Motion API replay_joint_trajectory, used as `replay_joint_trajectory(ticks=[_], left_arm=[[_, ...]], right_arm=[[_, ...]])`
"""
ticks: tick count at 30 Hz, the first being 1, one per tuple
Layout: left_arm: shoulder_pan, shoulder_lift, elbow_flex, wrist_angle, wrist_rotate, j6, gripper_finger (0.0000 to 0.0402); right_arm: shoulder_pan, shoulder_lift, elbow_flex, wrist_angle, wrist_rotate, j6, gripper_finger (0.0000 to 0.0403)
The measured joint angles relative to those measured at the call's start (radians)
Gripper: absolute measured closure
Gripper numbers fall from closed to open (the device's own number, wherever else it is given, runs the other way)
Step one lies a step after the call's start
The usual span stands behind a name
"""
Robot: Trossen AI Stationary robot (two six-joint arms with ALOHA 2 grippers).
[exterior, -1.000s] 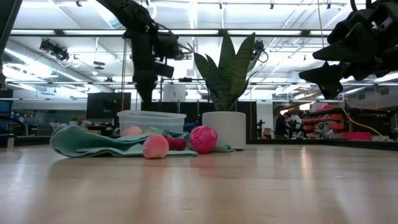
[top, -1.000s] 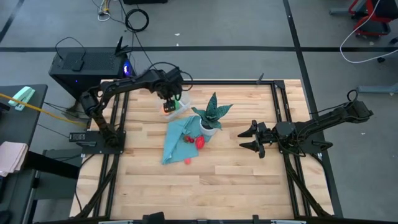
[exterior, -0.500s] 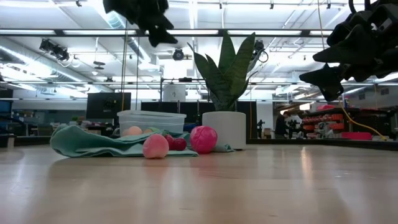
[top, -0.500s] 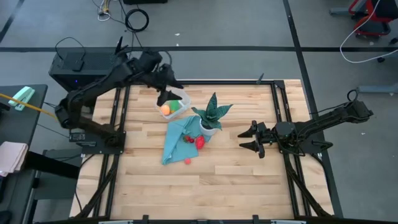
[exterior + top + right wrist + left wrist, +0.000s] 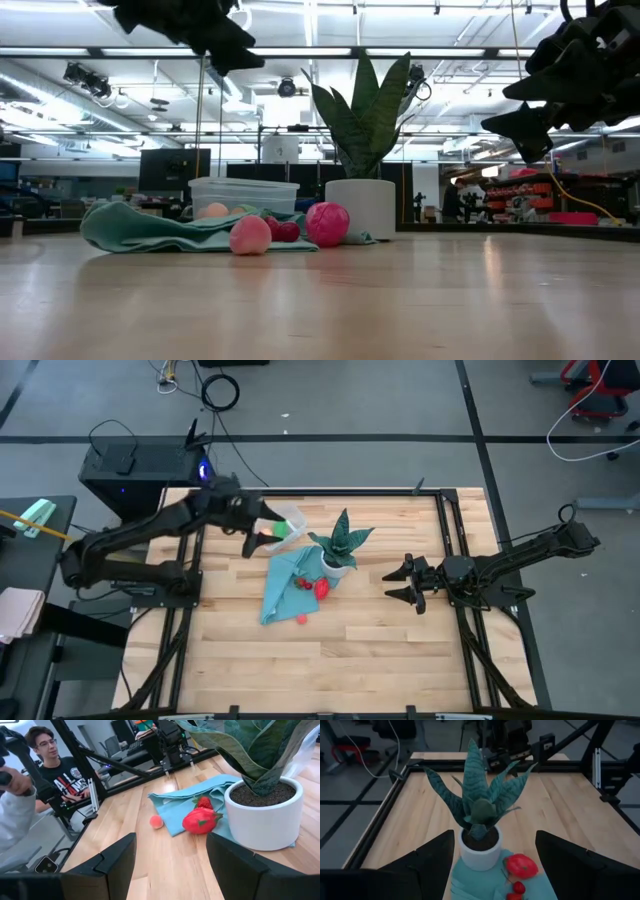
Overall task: Pick and placing Produce into tupperware
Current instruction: Put the strawberry into the transparent bin
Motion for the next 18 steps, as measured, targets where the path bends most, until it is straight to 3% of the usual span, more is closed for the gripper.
replay_joint_trajectory(ticks=[7, 14, 18], left_arm=[[-0.078, -0.091, -0.18, 0.143, -0.085, -0.11, 0.0114], [-0.215, -0.096, -0.343, 0.321, -0.251, -0.197, 0.0114], [-0.291, -0.096, -0.406, 0.418, -0.279, -0.241, 0.0114]], right_arm=[[0.0, 0.0, 0.0, 0.0, 0.0, 0.0, 0.0157], [0.0, 0.0, 0.0, 0.0, 0.0, 0.0, 0.0157], [0.0, 0.0, 0.0, 0.0, 0.0, 0.0, 0.0157]])
